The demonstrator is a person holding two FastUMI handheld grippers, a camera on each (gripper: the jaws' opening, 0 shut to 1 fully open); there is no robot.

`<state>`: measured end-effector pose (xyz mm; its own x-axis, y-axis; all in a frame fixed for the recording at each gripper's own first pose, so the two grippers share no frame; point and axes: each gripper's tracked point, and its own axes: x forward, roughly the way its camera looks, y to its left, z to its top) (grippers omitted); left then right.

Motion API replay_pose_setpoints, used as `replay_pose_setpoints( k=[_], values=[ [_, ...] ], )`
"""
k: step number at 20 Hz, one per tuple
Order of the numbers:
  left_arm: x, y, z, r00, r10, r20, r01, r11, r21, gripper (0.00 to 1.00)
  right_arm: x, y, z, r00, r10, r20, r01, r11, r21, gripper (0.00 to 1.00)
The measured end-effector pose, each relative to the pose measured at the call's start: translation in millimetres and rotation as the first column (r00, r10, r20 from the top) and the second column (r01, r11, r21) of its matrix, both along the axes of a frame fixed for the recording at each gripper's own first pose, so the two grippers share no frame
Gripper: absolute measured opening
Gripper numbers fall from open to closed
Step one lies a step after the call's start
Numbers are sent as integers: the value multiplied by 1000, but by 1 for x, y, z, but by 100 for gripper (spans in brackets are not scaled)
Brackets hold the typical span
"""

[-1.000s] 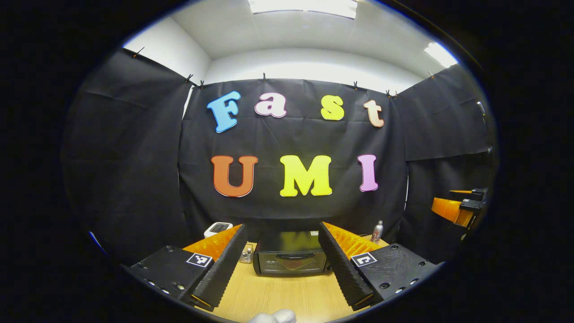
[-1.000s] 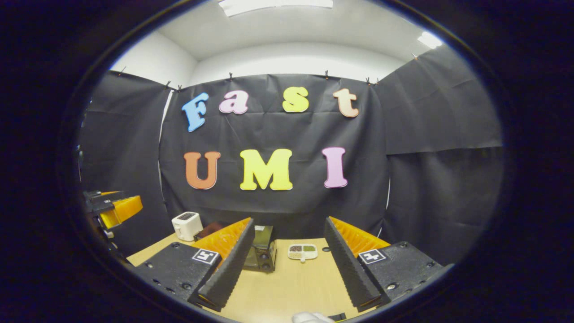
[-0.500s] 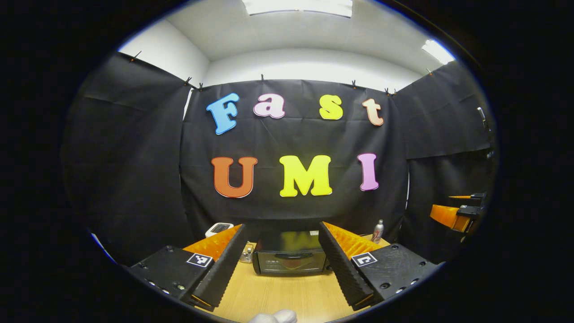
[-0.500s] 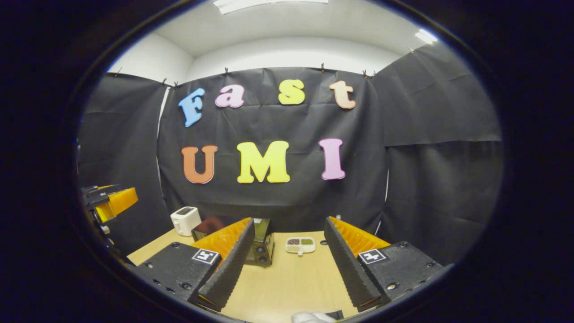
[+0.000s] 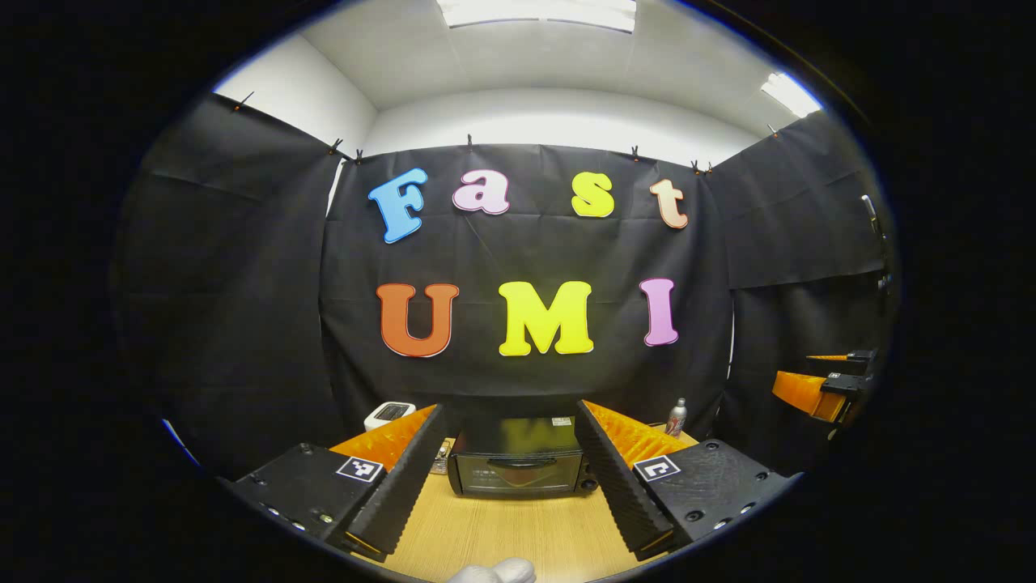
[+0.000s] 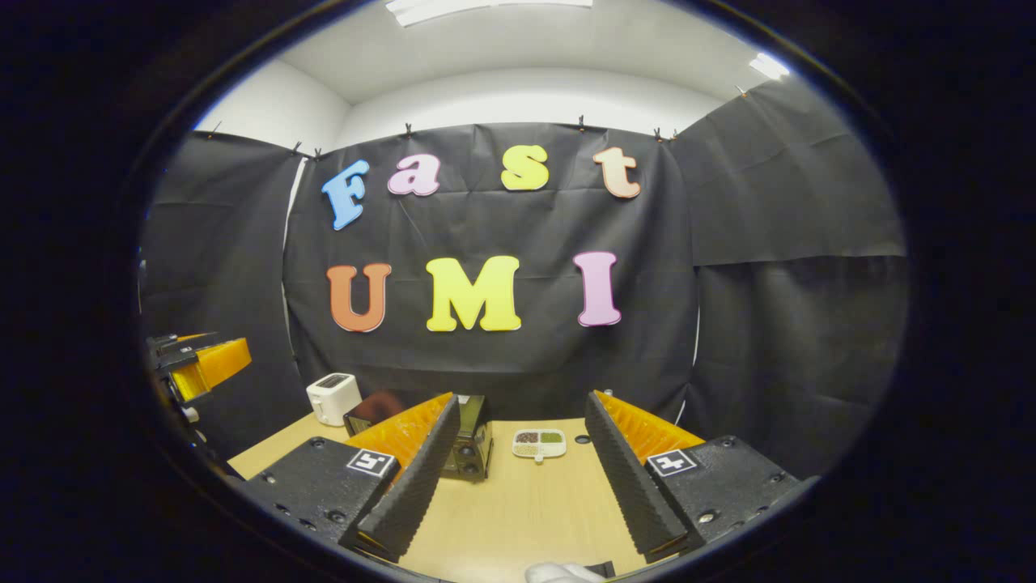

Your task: Open the electric oven with the left hand, put the food in, and close the electric oven.

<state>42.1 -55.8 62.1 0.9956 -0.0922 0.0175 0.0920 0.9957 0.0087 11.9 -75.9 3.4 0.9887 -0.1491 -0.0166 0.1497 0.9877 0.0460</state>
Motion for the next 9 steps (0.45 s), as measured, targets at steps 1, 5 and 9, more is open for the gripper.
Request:
replay_pose_setpoints(
  k=[1, 5, 9],
  values=[
    [0, -1, 1, 1000, 1, 0, -1, 1000, 0, 96, -1, 0, 0, 1000, 3, 1, -3, 1000, -2, 96],
    [1, -8, 3, 1000, -6, 3, 6, 1000, -2, 96, 1, 0, 0, 1000, 9, 6, -9, 1000, -4, 96],
    [-1, -12, 6, 1000, -7, 10, 7, 1000, 11, 96, 2, -1, -4, 1000, 14, -2, -14, 1000, 1, 96]
  ],
)
